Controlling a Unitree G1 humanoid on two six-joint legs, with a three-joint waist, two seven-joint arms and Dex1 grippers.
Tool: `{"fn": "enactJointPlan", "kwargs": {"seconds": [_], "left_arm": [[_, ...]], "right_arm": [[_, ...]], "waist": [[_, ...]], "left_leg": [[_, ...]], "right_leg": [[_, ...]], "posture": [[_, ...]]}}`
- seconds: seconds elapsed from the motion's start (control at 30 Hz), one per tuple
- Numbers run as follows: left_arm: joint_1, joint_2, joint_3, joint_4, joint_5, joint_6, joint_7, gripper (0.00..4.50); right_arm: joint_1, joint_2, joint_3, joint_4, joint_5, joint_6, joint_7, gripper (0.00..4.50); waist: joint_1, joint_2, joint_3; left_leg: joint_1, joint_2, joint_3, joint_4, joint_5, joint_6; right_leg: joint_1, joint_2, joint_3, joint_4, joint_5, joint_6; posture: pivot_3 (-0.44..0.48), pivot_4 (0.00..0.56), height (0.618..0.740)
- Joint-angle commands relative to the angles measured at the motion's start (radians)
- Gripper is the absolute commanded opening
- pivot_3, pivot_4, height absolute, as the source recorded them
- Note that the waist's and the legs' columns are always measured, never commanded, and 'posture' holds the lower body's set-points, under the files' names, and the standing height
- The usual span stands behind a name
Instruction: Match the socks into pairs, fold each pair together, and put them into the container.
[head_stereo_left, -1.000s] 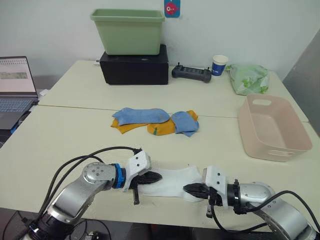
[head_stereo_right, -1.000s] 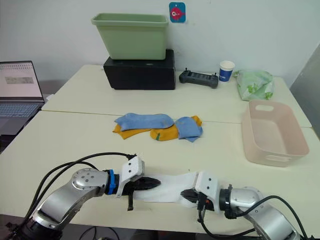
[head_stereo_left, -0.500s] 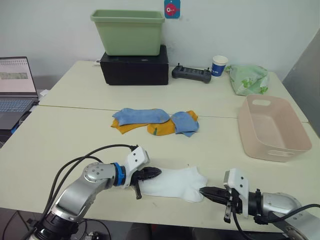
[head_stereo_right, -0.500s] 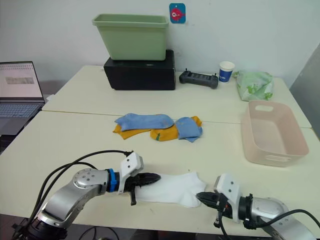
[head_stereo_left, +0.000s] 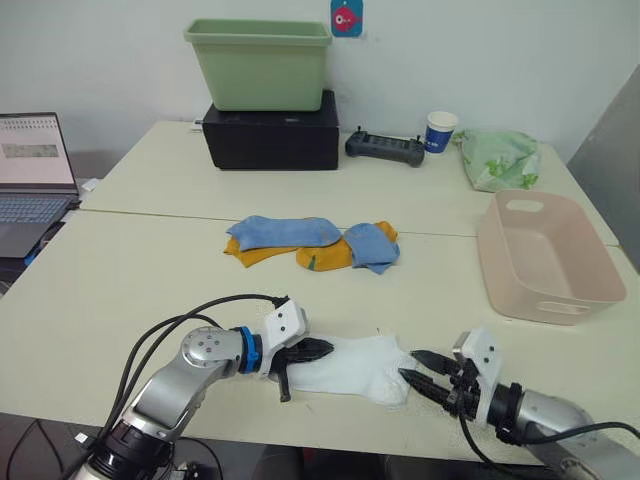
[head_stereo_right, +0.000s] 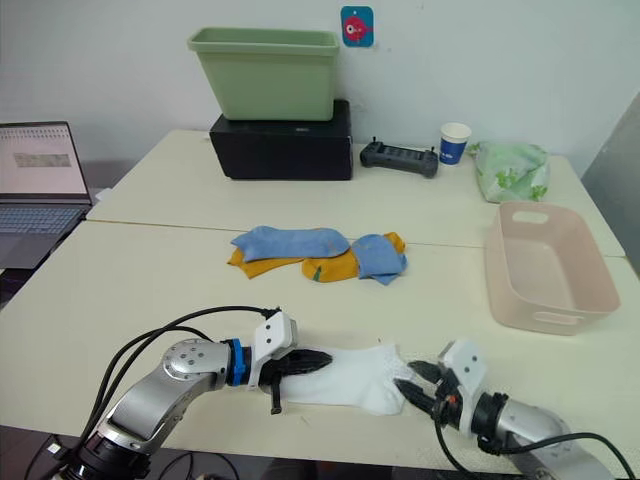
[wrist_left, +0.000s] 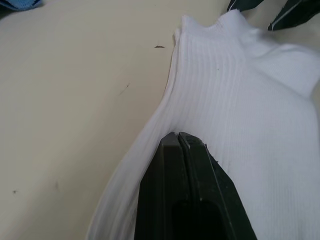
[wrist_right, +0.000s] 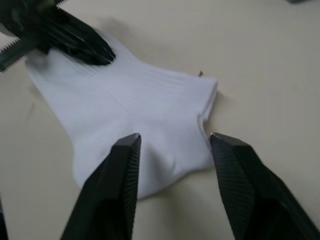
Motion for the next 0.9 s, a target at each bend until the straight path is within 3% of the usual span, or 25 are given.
{"fn": "enactJointPlan", "kwargs": {"seconds": [0.03,0.2,0.3,0.53,0.6,0.9], "left_arm": [[0.027,0.012,-0.011,0.016,0.032,0.007,0.005,0.0],[0.044,0.01,-0.005,0.002,0.033,0.004,0.011,0.0],[0.05,0.004,0.006,-0.004,0.029,0.002,0.025,0.0],[0.055,0.001,0.06,-0.053,-0.018,0.02,0.05,0.0],[0.047,-0.016,0.077,-0.07,-0.038,0.029,0.065,0.0],[-0.022,-0.126,-0.001,-0.076,-0.034,0.083,0.086,0.0]], "right_arm": [[-0.006,0.022,0.019,0.021,-0.05,-0.059,-0.022,3.7],[-0.004,0.033,0.06,0.047,-0.1,-0.068,-0.028,3.7],[-0.011,0.026,0.083,0.032,-0.114,-0.052,-0.024,3.11],[-0.056,0.003,0.073,-0.024,-0.123,-0.031,-0.015,0.5],[-0.074,0.004,0.043,-0.041,-0.097,-0.005,-0.015,0.02],[-0.164,-0.025,-0.131,-0.075,0.086,0.139,0.013,0.02]], "waist": [[0.0,0.001,-0.001],[-0.002,0.0,-0.002],[-0.002,0.0,-0.002],[-0.003,0.0,-0.002],[-0.003,0.0,-0.002],[0.0,0.001,0.0]], "left_leg": [[0.0,0.0,0.0,0.0,0.0,0.0],[0.0,0.0,0.0,0.0,0.0,0.0],[0.001,0.001,0.0,0.0,0.0,0.0],[0.0,0.001,-0.001,0.0,0.0,0.0],[0.0,0.0,0.0,0.0,0.0,0.0],[-0.001,0.0,-0.001,0.0,0.0,0.0]], "right_leg": [[0.0,0.0,0.0,0.0,0.0,0.0],[0.0,0.0,0.0,0.0,0.0,0.0],[0.0,0.001,0.0,0.0,0.0,0.0],[0.0,0.001,0.0,0.0,0.0,0.0],[0.0,0.0,0.0,0.0,0.0,0.0],[0.0,0.0,-0.001,0.0,0.0,0.0]], "posture": [[0.0,0.15,0.696],[0.0,0.15,0.696],[0.0,0.15,0.696],[0.0,0.15,0.696],[0.0,0.15,0.696],[0.0,0.15,0.696]]}}
